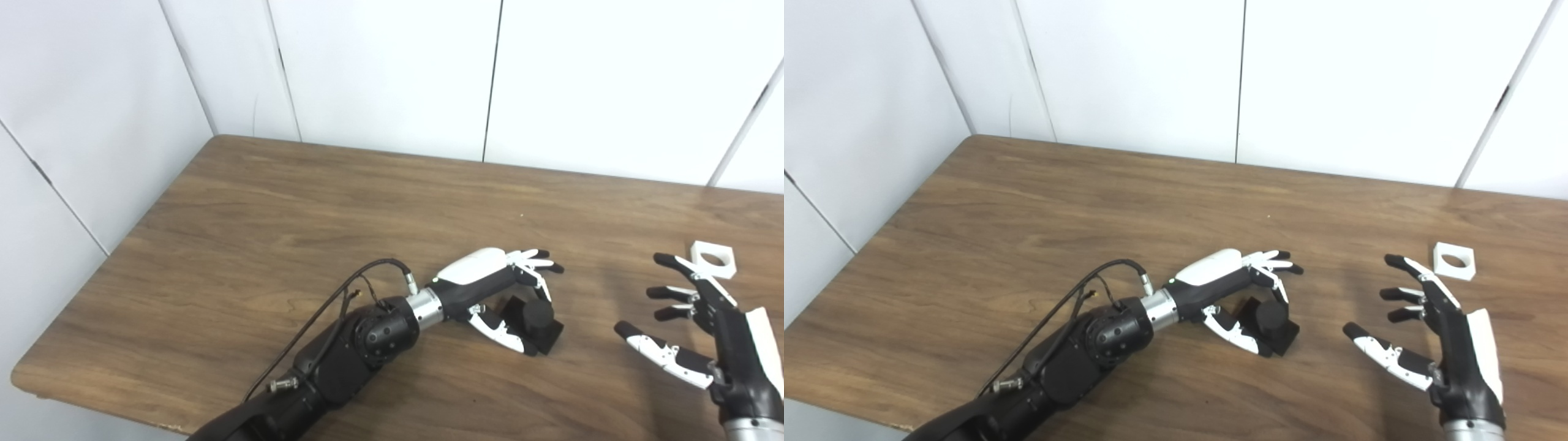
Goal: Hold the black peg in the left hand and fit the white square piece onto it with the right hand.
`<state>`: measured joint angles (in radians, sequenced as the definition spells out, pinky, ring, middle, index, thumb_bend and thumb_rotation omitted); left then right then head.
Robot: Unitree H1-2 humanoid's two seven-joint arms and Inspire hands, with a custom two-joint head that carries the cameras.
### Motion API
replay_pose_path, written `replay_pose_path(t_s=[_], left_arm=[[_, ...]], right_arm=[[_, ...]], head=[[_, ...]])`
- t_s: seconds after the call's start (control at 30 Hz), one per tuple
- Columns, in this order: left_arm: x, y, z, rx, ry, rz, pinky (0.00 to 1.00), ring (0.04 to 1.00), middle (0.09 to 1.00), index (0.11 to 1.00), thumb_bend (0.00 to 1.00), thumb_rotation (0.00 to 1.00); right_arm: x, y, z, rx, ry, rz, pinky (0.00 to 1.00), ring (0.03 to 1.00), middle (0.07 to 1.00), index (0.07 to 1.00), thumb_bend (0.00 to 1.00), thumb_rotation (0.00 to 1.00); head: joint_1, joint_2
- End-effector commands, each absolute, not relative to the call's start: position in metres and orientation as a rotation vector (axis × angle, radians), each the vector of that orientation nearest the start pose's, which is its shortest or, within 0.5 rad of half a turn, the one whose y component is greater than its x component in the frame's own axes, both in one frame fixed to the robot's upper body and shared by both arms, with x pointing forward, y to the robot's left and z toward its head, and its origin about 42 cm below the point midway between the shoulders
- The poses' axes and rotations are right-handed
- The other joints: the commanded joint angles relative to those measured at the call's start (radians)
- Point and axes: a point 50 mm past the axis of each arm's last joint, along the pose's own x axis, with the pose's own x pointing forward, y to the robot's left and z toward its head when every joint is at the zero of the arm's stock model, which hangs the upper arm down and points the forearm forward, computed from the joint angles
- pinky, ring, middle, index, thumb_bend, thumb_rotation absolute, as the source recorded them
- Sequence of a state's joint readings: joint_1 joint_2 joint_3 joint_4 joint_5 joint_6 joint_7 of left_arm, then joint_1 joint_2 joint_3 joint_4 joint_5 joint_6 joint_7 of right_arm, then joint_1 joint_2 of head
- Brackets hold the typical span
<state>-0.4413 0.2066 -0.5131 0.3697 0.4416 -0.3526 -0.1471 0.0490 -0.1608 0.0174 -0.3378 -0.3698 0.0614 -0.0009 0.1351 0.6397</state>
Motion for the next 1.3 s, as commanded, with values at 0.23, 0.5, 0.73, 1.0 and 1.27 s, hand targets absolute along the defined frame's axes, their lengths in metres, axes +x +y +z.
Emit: replay_pose_path(t_s=[0.23, 0.5, 0.73, 1.0, 1.27], left_arm=[[0.355, 0.166, 0.103, 0.884, -0.315, -0.864, 0.96, 0.986, 0.909, 0.49, 0.52, 0.07], [0.357, 0.183, 0.102, 0.872, -0.313, -0.874, 0.9, 0.959, 0.884, 0.49, 0.52, 0.06], [0.357, 0.189, 0.103, 0.871, -0.308, -0.879, 0.9, 0.96, 0.882, 0.489, 0.52, 0.06], [0.356, 0.188, 0.102, 0.865, -0.312, -0.877, 0.89, 0.951, 0.878, 0.489, 0.52, 0.06], [0.356, 0.187, 0.101, 0.871, -0.309, -0.879, 0.89, 0.949, 0.878, 0.489, 0.52, 0.06]], right_arm=[[0.266, -0.218, 0.165, -0.519, -0.328, -0.073, 0.55, 0.685, 0.847, 0.789, 0.63, 0.29], [0.273, -0.197, 0.163, -0.525, -0.327, -0.1, 0.56, 0.69, 0.852, 0.788, 0.61, 0.35], [0.274, -0.189, 0.159, -0.516, -0.305, -0.104, 0.57, 0.691, 0.85, 0.789, 0.6, 0.32], [0.279, -0.195, 0.162, -0.543, -0.331, -0.111, 0.58, 0.699, 0.847, 0.786, 0.61, 0.33], [0.304, -0.221, 0.191, -0.657, -0.383, -0.135, 0.73, 0.808, 0.852, 0.785, 0.61, 0.4]], head=[[-0.451, -0.042], [-0.634, -0.083], [-0.652, -0.092], [-0.644, -0.098], [-0.644, -0.104]])
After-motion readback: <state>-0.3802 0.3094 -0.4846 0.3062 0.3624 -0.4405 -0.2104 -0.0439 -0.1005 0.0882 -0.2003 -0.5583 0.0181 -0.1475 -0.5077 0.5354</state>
